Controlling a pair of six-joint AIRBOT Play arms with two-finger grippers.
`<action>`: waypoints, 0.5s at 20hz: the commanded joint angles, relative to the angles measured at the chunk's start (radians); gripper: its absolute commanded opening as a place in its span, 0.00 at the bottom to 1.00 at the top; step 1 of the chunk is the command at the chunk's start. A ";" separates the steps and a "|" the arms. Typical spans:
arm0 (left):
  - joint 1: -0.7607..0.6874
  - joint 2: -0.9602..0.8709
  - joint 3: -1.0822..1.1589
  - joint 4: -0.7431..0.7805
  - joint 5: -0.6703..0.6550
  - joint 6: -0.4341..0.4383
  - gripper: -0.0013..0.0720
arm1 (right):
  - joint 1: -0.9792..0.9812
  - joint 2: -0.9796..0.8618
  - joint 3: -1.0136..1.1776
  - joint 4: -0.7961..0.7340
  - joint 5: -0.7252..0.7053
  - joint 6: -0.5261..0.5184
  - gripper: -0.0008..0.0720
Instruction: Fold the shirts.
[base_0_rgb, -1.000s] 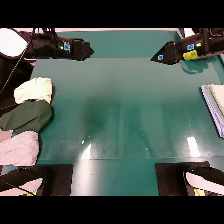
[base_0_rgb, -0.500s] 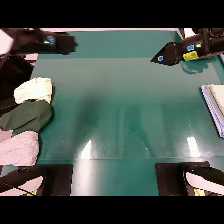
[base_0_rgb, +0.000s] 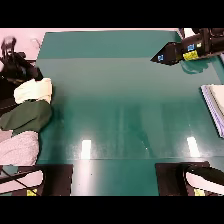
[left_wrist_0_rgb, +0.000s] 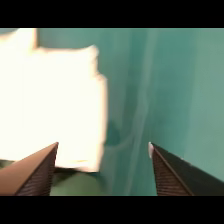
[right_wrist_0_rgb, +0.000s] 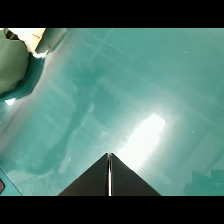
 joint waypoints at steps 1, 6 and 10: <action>0.066 -0.134 -0.073 0.012 0.082 -0.001 0.92 | 0.001 0.000 0.000 0.001 0.005 0.000 0.04; 0.066 -0.226 -0.067 0.008 0.130 -0.021 0.90 | 0.001 0.000 0.000 0.002 0.014 0.000 0.04; 0.066 -0.188 0.034 0.008 0.045 -0.010 0.05 | 0.000 0.005 0.001 0.002 0.010 0.000 0.04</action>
